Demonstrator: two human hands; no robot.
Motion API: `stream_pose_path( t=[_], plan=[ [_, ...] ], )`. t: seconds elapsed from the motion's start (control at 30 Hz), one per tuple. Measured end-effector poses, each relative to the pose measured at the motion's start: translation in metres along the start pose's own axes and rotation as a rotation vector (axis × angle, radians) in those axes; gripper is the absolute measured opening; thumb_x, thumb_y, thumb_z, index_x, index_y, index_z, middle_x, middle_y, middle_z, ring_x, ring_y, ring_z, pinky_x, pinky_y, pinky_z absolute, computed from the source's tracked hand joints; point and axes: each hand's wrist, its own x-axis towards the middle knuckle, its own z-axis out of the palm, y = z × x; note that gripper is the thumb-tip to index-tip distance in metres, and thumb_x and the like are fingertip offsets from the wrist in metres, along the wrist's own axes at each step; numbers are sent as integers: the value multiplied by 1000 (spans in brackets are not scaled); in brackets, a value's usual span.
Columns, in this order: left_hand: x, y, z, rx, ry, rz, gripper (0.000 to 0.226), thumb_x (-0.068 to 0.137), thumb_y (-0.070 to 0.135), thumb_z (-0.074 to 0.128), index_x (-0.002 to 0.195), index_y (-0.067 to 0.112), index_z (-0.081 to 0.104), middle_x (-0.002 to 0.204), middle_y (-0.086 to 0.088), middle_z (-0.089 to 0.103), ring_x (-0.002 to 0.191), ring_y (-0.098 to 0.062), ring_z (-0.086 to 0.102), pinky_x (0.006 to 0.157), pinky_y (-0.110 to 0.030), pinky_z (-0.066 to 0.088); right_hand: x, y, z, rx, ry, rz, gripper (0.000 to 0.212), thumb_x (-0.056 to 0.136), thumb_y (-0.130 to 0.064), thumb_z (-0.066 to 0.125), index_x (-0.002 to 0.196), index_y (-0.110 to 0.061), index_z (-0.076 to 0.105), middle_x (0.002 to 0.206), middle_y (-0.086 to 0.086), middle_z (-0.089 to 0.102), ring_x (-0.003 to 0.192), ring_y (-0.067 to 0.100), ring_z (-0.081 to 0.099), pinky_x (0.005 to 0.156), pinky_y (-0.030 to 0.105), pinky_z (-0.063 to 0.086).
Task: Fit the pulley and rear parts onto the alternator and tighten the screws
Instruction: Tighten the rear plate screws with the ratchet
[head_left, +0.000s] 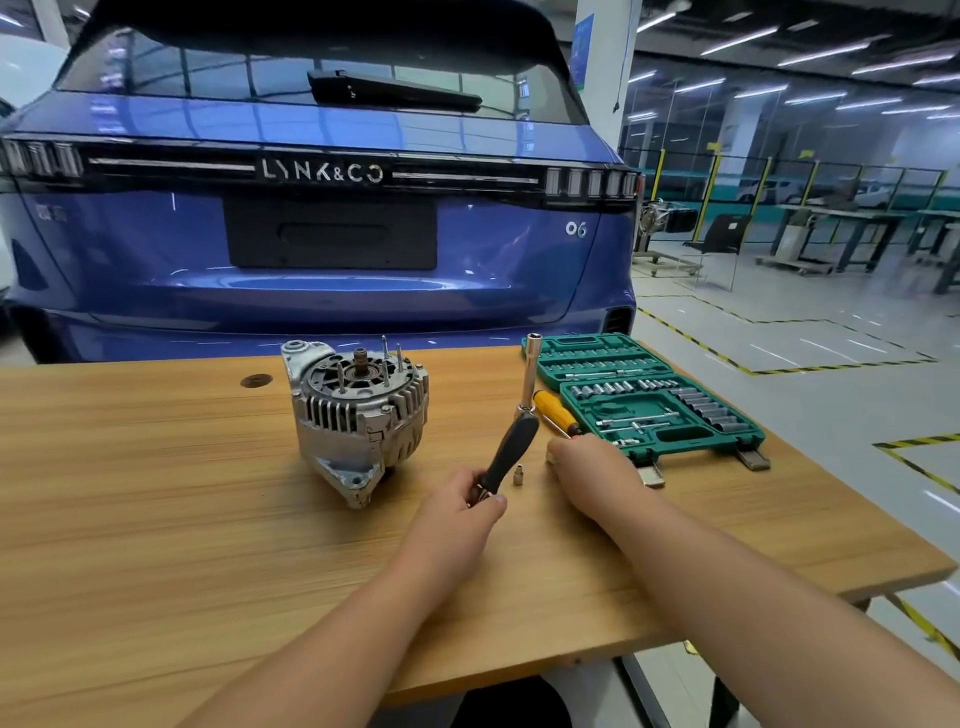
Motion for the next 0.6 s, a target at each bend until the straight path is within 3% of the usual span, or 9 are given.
stream_pose_path(
  t=[0.1,0.17,0.23,0.27,0.33,0.43,0.5,0.6],
  plan=[
    [0,6,3,-29,-4,-5,27,91,29,62,95,54,53,100,14,67,93,-8,63,73,-27,48,-3,-3,-12,356,184,101,20,101,-32,52,109,-18,64,85,-4,60,73,17,56,65,31,48],
    [2,9,5,-49,-18,-1,30,88,22,61,91,51,57,94,9,70,92,-17,66,77,-32,50,-13,-11,-31,1066,272,257,33,97,-50,54,107,-20,67,85,-6,69,83,15,65,65,29,50],
    [4,15,9,-69,-33,7,33,87,13,58,92,46,60,90,11,72,91,-17,66,80,-33,51,-24,-21,-52,1847,26,326,45,88,-63,61,109,-23,64,92,0,78,96,22,72,71,36,56],
    [5,18,11,-70,-38,20,34,87,10,56,94,43,62,88,14,72,87,-13,66,77,-32,50,-28,-26,-56,2007,-94,277,52,84,-65,65,114,-22,62,98,3,78,99,24,73,73,38,58],
    [4,25,16,-50,-50,58,35,88,9,53,98,41,63,89,18,72,76,-3,62,71,-30,50,-34,-37,-60,2049,-150,244,50,88,-56,67,118,-16,60,97,6,78,90,23,75,71,38,58],
    [0,30,19,19,-53,97,23,93,19,53,94,40,63,92,12,73,78,-5,65,77,-35,52,-34,-45,-75,2172,32,388,29,99,-40,61,102,-11,59,69,2,64,57,17,61,64,35,55],
    [-3,29,15,98,-41,108,17,99,29,51,93,33,66,88,13,74,75,-4,65,72,-31,52,-32,-41,-86,2246,152,435,26,100,-39,60,101,-13,58,63,-3,56,49,13,50,56,31,51],
    [-6,26,6,171,-29,123,25,103,36,47,90,30,67,77,18,71,58,1,57,60,-25,44,-33,-36,-92,2289,223,473,27,96,-41,66,104,-15,59,62,-5,56,47,9,49,48,27,47]
  ],
)
